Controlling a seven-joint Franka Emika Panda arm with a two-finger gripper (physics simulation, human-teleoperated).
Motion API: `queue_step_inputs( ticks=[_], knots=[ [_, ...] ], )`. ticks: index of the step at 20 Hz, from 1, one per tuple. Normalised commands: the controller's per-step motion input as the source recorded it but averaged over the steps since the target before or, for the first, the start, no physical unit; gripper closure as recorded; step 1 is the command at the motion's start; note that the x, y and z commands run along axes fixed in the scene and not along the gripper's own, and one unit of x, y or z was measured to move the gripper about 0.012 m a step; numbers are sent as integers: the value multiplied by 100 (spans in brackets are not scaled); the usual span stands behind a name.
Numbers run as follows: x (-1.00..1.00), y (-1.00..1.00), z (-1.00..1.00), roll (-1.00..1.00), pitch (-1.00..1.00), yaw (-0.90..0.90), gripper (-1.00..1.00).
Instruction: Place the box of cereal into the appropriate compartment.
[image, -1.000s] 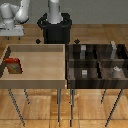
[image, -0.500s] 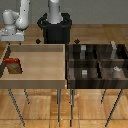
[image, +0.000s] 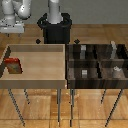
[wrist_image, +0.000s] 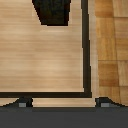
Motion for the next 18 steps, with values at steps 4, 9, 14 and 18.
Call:
queue_step_inputs(
  ticks=[4, 9, 14, 18],
  knots=[
    [100, 0, 0, 0, 0, 0, -100],
    [80, 0, 10, 0, 0, 0, -100],
    [0, 0, 40, 0, 0, 0, -100],
    [75, 0, 0, 0, 0, 0, -100]
  ],
)
